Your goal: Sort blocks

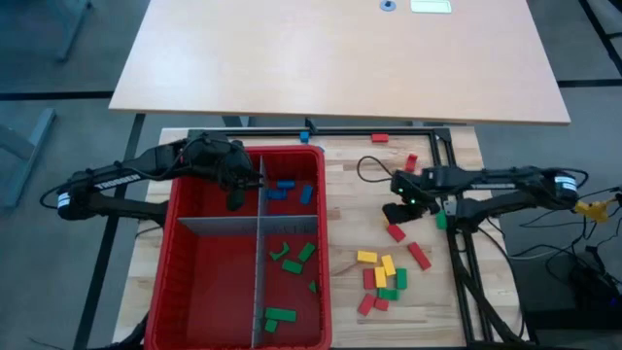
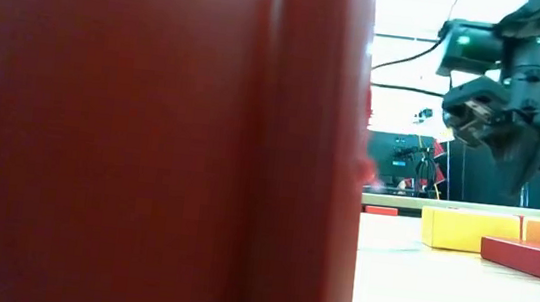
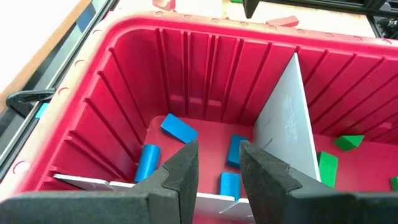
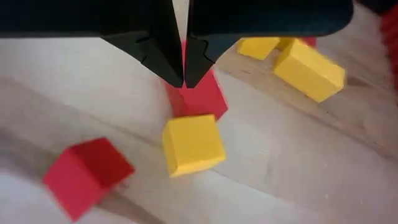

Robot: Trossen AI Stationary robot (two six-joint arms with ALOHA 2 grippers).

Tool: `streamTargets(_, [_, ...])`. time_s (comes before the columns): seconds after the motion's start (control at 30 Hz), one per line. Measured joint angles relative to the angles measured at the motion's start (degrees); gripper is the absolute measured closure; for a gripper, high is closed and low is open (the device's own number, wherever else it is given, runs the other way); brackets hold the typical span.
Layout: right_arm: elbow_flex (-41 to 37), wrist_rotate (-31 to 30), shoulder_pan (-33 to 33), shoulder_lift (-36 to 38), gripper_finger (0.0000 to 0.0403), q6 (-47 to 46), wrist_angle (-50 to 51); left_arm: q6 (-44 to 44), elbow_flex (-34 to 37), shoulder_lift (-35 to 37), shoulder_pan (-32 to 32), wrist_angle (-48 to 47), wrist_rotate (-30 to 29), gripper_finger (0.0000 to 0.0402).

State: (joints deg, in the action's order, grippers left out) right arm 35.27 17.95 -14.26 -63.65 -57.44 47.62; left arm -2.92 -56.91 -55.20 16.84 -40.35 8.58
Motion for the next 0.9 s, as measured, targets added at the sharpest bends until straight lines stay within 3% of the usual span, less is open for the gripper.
streamTargets(0.27, [-10.5,0.2,4.4,10.9,0.0403,-11.5,-7.8,-1.1,1.4,0.0,0.0,0.4,0.0,0.0299])
streamTargets(0.47, [-12.4,-2.8,4.9,14.9,0.0403,-12.9,-9.4,-1.1,3.0,0.0,0.0,1.1,0.0,0.0299])
streamTargets(0.6, [-12.0,-3.1,4.9,14.5,0.0403,-9.4,-5.7,-1.1,3.5,0.0,0.0,1.3,0.0,0.0299])
streamTargets(0.73, [-11.4,-3.1,4.9,11.9,0.0403,-5.8,4.4,-1.1,3.5,0.0,0.0,1.5,0.0,0.0299])
streamTargets(0.9, [-11.2,1.9,4.9,8.0,0.0403,-1.3,5.3,-0.9,3.5,0.0,0.0,2.1,0.0,0.0299])
